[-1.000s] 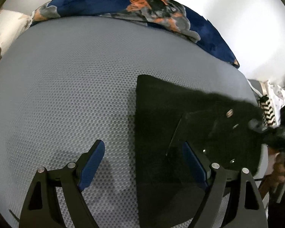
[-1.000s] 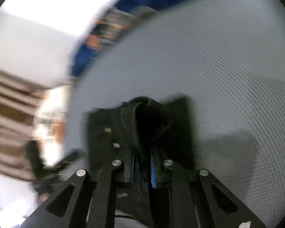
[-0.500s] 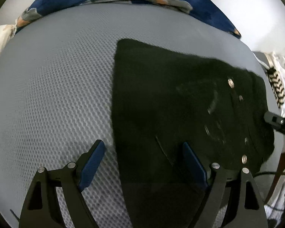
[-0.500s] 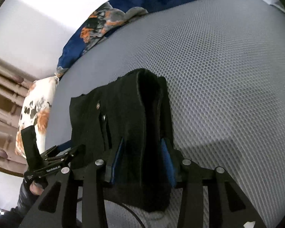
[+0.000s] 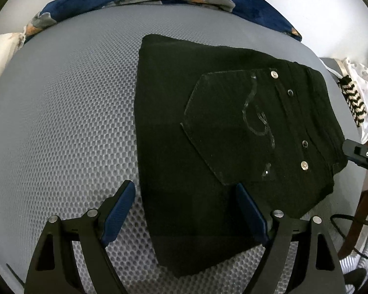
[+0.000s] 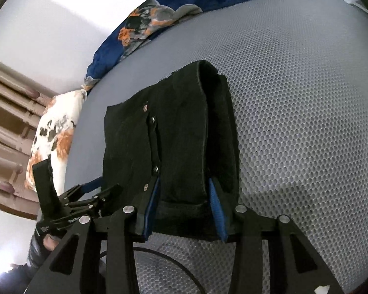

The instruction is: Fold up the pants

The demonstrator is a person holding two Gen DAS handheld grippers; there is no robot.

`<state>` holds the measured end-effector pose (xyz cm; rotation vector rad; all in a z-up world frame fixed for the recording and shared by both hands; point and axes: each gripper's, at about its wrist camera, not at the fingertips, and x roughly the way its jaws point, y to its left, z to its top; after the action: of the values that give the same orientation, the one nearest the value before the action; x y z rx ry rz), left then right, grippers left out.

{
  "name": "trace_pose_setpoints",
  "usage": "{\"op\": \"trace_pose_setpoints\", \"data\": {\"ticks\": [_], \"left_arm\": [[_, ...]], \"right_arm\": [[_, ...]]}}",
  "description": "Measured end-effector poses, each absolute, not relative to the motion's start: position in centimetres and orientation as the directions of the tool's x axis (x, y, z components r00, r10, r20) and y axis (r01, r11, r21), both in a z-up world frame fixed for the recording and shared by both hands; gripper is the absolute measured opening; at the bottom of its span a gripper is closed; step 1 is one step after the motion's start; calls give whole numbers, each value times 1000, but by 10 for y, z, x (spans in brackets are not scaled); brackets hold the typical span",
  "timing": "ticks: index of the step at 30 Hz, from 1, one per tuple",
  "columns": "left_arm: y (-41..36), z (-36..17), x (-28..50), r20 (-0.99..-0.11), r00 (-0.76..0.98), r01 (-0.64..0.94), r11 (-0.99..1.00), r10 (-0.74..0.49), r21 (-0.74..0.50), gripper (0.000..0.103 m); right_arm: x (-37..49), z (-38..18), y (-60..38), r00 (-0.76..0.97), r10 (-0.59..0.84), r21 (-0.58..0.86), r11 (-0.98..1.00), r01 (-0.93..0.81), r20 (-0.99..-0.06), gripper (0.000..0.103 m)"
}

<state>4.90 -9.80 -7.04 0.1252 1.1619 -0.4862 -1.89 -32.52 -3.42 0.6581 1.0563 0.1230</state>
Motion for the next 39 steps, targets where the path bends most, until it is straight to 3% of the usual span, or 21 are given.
{"op": "trace_pose_setpoints", "data": {"ticks": [9, 13, 18, 23, 27, 29, 31, 36, 38, 39], "left_arm": [[-79, -64, 32, -898, 323, 426, 893, -299, -144, 84], [-76, -64, 29, -898, 322, 420, 895, -300, -149, 84], [-70, -62, 20, -897, 310, 443, 882, -317, -159, 82], [-61, -69, 16, -902, 286, 422, 887, -325, -186, 81], [-55, -64, 20, -897, 275, 428, 879, -346, -208, 81], [-46, -54, 23, -880, 295, 418, 879, -371, -230, 81], [-34, -44, 33, -857, 310, 401, 874, -412, -276, 81], [-14, -43, 68, -842, 260, 340, 861, -472, -378, 81], [-9, -52, 79, -827, 182, 335, 824, -532, -456, 81], [-8, -58, 84, -816, 135, 326, 803, -561, -498, 81]], "right_arm": [[-24, -49, -329, 502, 398, 560, 797, 225, -768, 29], [-31, -42, -327, 519, 362, 533, 815, 226, -774, 11], [-49, -26, -328, 551, 353, 540, 812, 221, -756, 9], [-50, -58, -325, 477, 352, 514, 816, 265, -805, 9], [-42, -54, -330, 460, 374, 526, 810, 262, -805, 15], [-39, -45, -334, 468, 362, 514, 820, 252, -806, 28], [-35, -39, -340, 487, 327, 489, 835, 252, -810, 70], [-10, -46, -355, 496, 414, 570, 793, 214, -763, 71], [1, -58, -360, 487, 465, 619, 755, 218, -739, 66], [5, -65, -363, 477, 494, 643, 733, 222, -727, 58]]}}
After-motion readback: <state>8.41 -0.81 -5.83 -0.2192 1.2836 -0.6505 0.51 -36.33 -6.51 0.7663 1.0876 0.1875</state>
